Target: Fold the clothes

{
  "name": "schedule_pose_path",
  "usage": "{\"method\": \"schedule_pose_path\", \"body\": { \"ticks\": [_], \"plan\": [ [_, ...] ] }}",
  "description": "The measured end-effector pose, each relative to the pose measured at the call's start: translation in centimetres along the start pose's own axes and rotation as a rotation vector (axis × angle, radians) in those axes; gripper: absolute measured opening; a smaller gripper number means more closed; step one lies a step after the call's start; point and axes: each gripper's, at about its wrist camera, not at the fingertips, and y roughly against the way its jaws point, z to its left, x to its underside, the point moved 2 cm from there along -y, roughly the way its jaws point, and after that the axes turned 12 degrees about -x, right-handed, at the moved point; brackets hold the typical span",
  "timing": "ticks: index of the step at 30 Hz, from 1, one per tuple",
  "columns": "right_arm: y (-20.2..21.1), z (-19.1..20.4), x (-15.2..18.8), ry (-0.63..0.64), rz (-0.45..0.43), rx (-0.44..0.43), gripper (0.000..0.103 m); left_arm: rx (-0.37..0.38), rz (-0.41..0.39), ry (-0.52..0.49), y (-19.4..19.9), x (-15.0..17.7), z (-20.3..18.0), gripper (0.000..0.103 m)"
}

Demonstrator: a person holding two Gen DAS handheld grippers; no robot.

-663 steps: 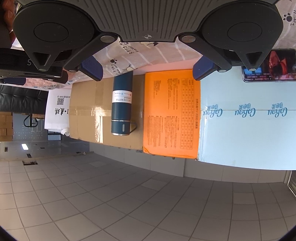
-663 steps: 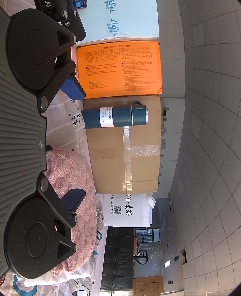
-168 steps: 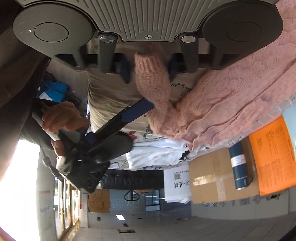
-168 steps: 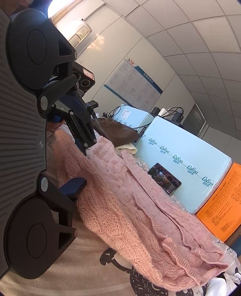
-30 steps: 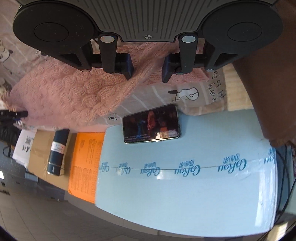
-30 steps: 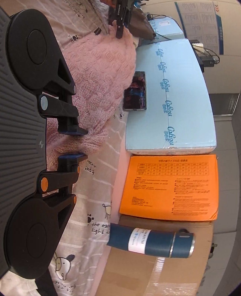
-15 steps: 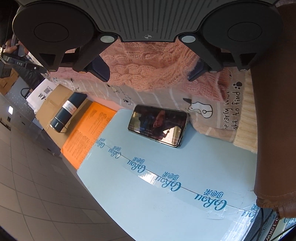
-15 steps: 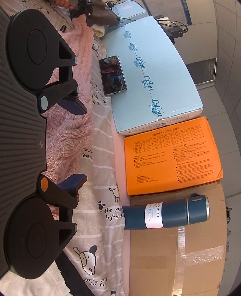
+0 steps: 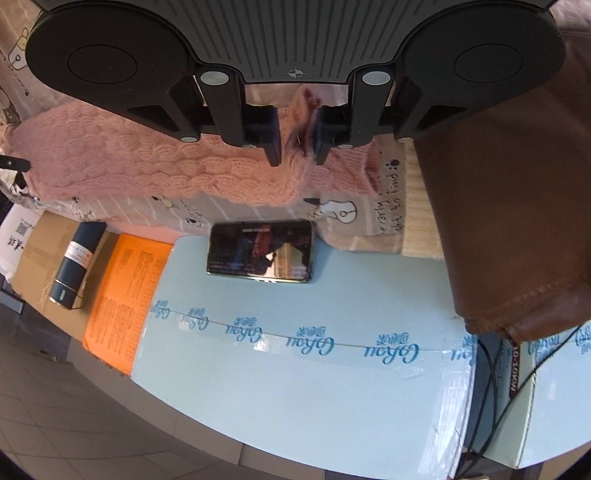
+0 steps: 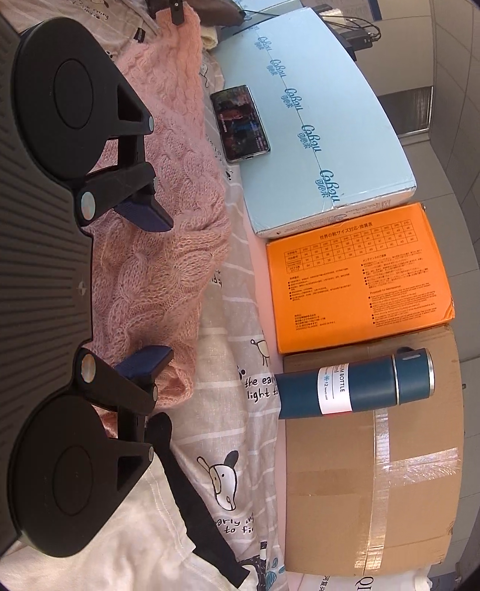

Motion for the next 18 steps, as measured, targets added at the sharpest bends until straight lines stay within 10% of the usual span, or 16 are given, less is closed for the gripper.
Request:
{"method": "schedule_pose_path", "body": {
  "ticks": [7, 12, 18],
  "plan": [
    [0.1, -0.3, 0.5, -0.007, -0.025, 0.025, 0.067, -0.118, -0.068, 0.027, -2.9, -3.9, 0.0, 0.018],
    [0.2, -0.3, 0.6, -0.006, -0.035, 0.028, 0.067, -0.154, -0.106, 0.123, -2.6, -4.2, 0.1, 0.079],
    [0.4, -0.4, 0.8, -0.004, -0.047, 0.03, 0.067, -0.119, -0.097, 0.257, 1.8, -1.1, -0.1, 0.08]
  ]
}}
